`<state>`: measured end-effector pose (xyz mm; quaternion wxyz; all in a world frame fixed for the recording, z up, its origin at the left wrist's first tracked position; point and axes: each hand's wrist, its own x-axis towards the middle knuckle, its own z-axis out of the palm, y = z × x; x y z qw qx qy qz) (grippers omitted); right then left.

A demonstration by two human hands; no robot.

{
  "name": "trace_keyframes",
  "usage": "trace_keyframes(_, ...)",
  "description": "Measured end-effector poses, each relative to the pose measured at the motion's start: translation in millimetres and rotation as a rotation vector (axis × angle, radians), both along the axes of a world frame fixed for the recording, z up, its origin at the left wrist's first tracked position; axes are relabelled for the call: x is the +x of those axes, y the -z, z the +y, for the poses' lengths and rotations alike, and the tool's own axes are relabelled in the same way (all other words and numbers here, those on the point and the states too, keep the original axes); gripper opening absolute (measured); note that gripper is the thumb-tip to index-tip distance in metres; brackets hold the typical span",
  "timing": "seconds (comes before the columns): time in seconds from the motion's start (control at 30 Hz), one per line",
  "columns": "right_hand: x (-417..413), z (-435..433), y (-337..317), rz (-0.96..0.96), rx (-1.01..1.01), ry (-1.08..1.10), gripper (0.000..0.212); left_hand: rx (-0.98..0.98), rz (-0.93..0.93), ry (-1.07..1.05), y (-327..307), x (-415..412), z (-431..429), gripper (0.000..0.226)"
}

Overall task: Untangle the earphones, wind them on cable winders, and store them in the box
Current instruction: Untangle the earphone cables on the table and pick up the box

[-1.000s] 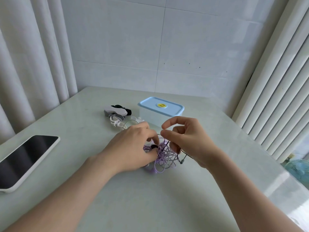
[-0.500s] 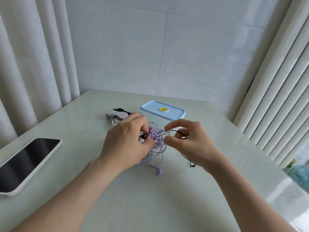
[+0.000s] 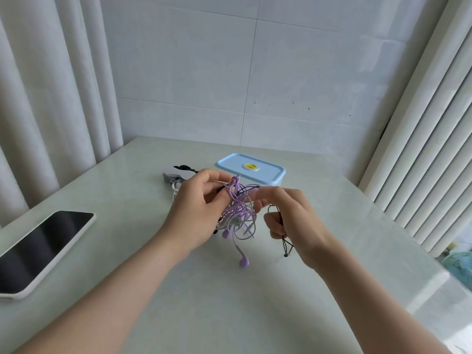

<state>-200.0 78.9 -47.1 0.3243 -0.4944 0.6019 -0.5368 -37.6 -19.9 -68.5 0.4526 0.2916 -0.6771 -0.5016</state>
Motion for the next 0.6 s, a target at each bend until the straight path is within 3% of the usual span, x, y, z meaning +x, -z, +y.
trace_keyframes(0.13, 1.4, -3.5, 4.7, -0.005, -0.061, 0.074, 0.034, 0.152, 0.082, 0.090, -3.3, 0.1, 1.6, 0.017)
trace_keyframes(0.27, 6.1, -4.1, 8.5, 0.122, -0.208, 0.137, 0.029, 0.310, 0.175, 0.258, -4.5, 3.5, 0.5, 0.035)
trace_keyframes(0.6, -4.6, -11.2, 17.4, 0.342, -0.241, 0.209, 0.023, 0.262, 0.043, 0.408, -5.9, 10.6, -6.1, 0.033)
